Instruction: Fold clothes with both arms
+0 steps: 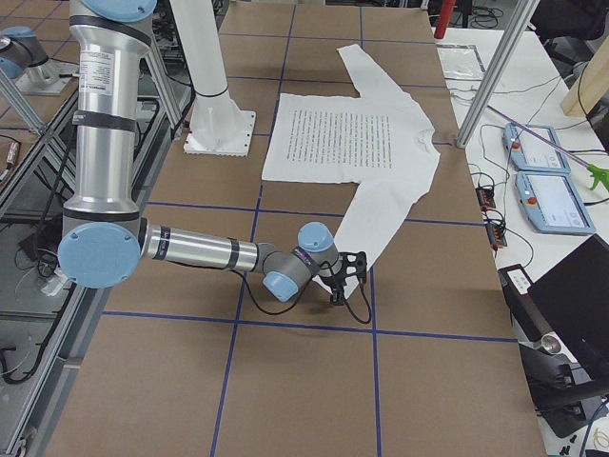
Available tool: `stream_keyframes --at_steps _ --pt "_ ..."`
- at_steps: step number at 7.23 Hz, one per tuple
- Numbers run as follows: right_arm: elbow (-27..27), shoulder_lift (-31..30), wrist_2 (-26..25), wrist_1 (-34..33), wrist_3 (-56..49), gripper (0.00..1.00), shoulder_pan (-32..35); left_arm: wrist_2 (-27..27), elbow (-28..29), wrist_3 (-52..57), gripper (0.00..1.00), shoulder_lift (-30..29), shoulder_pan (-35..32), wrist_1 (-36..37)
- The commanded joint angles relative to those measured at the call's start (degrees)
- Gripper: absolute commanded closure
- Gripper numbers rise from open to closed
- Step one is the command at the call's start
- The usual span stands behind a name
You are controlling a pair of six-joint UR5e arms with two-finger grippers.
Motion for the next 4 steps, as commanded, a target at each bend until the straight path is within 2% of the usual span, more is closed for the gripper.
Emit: stream_keyframes --at_steps 1,3,4 --pt "0.0 0.5 0.1 0.5 1.2 0.99 0.1 0.0 0.1 0.0 0.00 0.0 0.0 0.0" --pt "1.0 0.9 1.5 0.6 1.6 1.00 0.1 0.0 0.1 0.1 0.00 0.0 -0.1 0.0" --pt "2.1 0.8 4.6 0.5 1.6 1.00 0.2 0.0 0.1 0.1 0.00 0.0 -0.1 0.0"
